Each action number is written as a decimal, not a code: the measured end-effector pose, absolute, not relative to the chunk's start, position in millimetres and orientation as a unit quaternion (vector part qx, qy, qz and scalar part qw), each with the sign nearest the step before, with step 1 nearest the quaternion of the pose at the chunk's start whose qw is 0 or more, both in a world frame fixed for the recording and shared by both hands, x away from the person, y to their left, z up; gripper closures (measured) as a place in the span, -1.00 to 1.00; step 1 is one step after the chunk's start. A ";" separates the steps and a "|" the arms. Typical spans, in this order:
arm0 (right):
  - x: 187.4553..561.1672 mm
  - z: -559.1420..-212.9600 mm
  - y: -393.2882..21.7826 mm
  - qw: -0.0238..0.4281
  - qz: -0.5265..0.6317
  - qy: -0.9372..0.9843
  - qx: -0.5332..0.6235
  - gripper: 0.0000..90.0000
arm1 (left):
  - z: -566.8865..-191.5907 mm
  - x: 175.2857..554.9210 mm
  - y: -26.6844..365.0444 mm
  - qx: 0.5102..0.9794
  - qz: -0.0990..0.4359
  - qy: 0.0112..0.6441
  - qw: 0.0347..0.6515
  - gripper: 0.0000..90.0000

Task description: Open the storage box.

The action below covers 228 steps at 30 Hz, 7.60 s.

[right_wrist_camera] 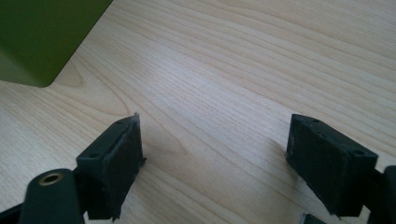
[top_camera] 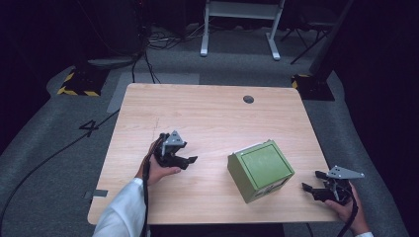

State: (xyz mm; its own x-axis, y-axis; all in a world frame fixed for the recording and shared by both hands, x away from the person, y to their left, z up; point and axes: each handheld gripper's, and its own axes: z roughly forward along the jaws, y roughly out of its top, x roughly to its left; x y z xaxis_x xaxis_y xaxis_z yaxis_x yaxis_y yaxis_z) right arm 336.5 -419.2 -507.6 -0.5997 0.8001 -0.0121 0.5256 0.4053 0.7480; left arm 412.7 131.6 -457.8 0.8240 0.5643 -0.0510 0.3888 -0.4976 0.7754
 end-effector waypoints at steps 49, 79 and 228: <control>336.0 -507.6 -419.4 0.189 0.365 0.817 0.405 -0.58 | -456.2 482.9 -10.1 0.894 -0.045 0.167 0.414 0.04; 335.8 -507.6 -419.6 0.189 0.365 0.817 0.404 -0.58 | -460.7 478.9 -9.1 0.910 -0.062 0.149 0.382 0.42; 336.0 -507.7 -419.8 0.189 0.364 0.816 0.407 -0.58 | -446.0 367.1 185.7 0.889 0.226 0.281 0.281 -0.59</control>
State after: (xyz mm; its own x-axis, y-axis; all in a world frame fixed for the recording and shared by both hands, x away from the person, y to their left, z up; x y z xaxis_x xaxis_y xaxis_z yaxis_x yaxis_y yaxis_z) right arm 336.0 -419.8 -507.7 -0.5966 0.8024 -0.0123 0.5265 0.4029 0.7486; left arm 367.1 185.7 -446.0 0.7401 0.6265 0.2443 0.3723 -0.6843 0.6270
